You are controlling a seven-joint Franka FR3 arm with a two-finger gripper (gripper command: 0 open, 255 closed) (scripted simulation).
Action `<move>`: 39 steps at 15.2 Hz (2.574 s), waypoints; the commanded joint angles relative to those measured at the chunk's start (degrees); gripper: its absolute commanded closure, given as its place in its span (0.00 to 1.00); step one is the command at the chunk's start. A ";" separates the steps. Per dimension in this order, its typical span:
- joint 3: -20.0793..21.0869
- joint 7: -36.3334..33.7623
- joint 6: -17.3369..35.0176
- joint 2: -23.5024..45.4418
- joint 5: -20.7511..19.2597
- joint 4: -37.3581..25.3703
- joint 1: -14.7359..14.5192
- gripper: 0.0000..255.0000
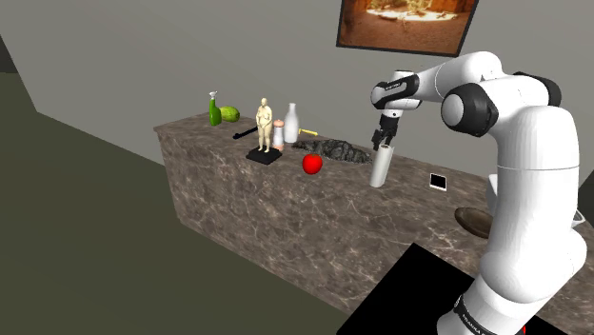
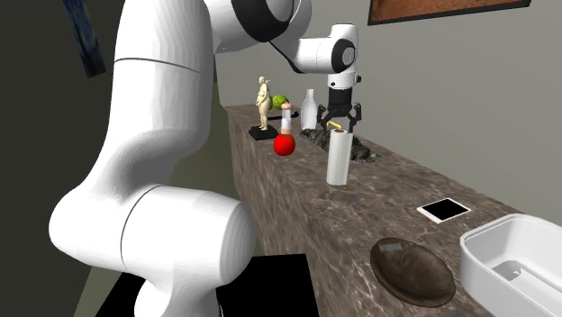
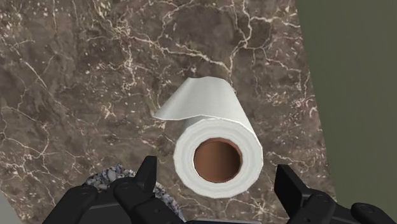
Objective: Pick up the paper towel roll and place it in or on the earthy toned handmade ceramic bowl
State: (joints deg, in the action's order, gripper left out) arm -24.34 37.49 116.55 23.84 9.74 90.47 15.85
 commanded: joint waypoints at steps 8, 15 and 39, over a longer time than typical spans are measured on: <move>0.22 0.41 2.18 1.03 0.53 1.21 0.22 0.00; 0.22 0.41 2.15 1.04 0.53 1.18 0.22 1.00; -0.58 -0.57 -10.59 -1.24 -0.86 -9.53 0.62 1.00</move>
State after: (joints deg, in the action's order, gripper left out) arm -24.87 36.88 106.72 22.63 8.90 81.65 16.36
